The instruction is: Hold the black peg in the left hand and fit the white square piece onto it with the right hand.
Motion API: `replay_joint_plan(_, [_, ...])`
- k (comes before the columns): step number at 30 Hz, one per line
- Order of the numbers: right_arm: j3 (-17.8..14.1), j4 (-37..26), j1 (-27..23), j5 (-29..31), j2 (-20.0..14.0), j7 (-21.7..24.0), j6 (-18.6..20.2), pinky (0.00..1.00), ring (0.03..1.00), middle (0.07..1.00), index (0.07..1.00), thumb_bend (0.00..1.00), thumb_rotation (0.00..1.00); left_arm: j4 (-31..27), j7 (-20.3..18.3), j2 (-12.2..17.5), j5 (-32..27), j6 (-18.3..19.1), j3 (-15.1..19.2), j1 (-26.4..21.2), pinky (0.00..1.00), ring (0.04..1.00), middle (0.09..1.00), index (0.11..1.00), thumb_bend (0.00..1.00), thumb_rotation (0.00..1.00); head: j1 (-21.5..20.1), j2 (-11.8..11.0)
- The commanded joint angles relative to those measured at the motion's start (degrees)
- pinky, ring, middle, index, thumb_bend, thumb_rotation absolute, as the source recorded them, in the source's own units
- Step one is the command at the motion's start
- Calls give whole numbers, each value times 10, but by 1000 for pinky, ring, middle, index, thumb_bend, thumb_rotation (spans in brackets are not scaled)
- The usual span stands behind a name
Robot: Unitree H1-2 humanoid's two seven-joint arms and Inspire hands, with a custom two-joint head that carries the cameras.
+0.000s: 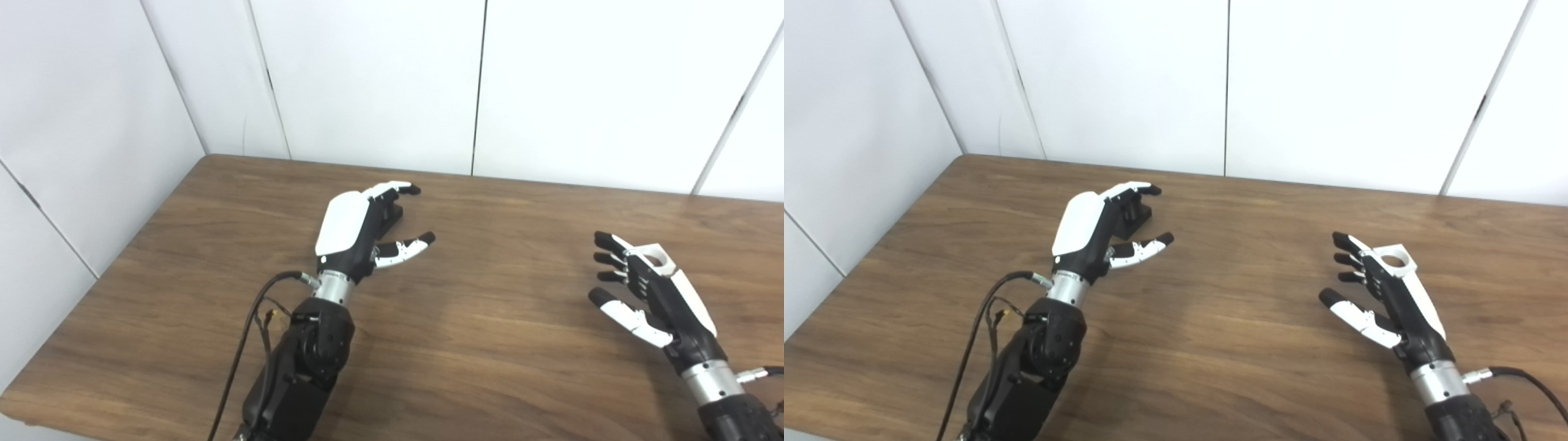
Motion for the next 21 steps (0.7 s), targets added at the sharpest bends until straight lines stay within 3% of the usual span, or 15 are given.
replay_joint_plan(1, [-6,-7,-24,4,-6,-3,-28,765,869,908,900,651,677,-23,25,16,15,2,11,-35,646,755,780,709,610,312,1,0])
replay_joint_plan(6, [-6,-1,-28,4,-6,-4,-31,772,867,906,900,653,680,-32,24,29,32,30,22,-55,666,787,802,733,602,334,0,-4])
replay_joint_plan(11, [-6,-1,-28,4,-6,-5,-31,772,869,906,901,653,681,-17,12,51,41,58,25,-79,801,838,833,744,638,392,-4,-6])
replay_joint_plan(16, [-8,-3,-26,5,-7,-5,-34,769,864,907,901,644,677,-4,8,61,48,82,19,-91,741,862,867,763,685,441,-6,-5])
replay_joint_plan(21, [-10,-7,-23,2,-10,-6,-34,762,862,907,899,628,670,18,7,63,61,109,9,-105,757,877,886,778,752,513,-7,-4])
